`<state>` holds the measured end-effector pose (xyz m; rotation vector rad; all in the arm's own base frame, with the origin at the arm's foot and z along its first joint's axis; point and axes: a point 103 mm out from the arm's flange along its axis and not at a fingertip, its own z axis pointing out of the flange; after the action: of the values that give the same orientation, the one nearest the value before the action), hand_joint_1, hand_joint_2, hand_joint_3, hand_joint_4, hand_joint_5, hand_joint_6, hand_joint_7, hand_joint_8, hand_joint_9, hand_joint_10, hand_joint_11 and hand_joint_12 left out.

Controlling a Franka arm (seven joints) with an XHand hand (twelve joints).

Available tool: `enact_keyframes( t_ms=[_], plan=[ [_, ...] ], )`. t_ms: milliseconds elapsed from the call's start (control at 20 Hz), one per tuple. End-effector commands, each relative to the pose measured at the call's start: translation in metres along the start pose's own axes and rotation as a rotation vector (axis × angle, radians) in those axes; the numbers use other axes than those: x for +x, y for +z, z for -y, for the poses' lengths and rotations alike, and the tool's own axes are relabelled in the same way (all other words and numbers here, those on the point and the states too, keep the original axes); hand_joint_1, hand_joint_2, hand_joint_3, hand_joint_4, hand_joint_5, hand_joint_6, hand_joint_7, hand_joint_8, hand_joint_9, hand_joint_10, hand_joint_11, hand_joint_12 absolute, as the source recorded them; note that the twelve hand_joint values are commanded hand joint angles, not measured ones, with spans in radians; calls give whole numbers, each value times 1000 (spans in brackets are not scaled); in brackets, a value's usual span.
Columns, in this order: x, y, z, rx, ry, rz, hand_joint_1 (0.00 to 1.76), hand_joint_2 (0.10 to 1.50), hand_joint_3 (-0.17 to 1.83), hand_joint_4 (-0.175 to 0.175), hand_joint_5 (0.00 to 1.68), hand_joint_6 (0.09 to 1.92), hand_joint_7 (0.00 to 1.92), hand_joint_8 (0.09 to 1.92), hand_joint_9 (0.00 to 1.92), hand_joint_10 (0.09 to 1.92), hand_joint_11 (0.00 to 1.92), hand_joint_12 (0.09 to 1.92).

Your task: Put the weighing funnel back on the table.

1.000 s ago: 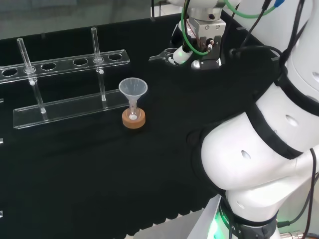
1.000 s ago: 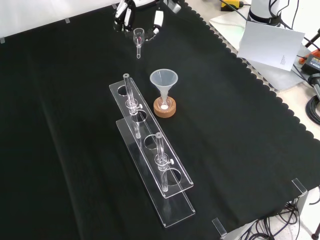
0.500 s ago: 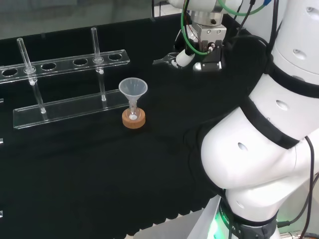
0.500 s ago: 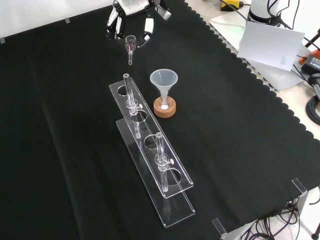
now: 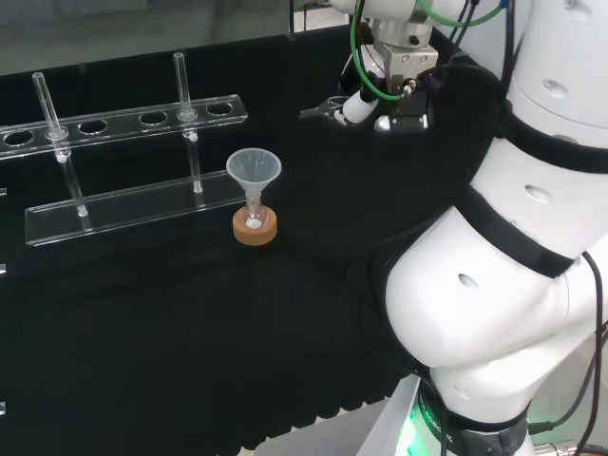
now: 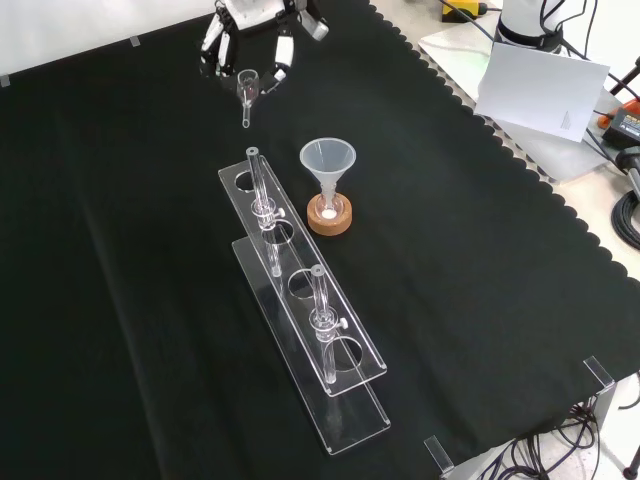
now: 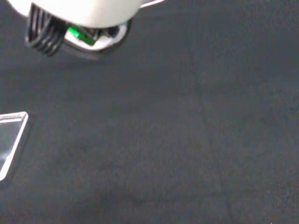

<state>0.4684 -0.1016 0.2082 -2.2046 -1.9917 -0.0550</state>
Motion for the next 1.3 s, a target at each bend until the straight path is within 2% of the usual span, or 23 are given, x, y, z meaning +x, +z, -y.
enact_keyframes(
  t_ms=[50, 450, 1050, 1300],
  plan=[
    [-14, 59, -31, 39, 5, -91, 1148, 606, 658, 175, 1415, 407, 532, 665, 914, 382, 753, 1106],
    [-18, 79, -39, 41, 7, -102, 1148, 606, 657, 175, 1415, 408, 529, 664, 915, 382, 752, 1106],
    [-19, 114, -46, 97, -2, -117, 1148, 607, 657, 175, 1414, 410, 527, 665, 915, 383, 749, 1104],
    [-19, 123, -47, 113, -11, -99, 1148, 608, 656, 175, 1413, 411, 527, 665, 915, 382, 747, 1104]
  ],
)
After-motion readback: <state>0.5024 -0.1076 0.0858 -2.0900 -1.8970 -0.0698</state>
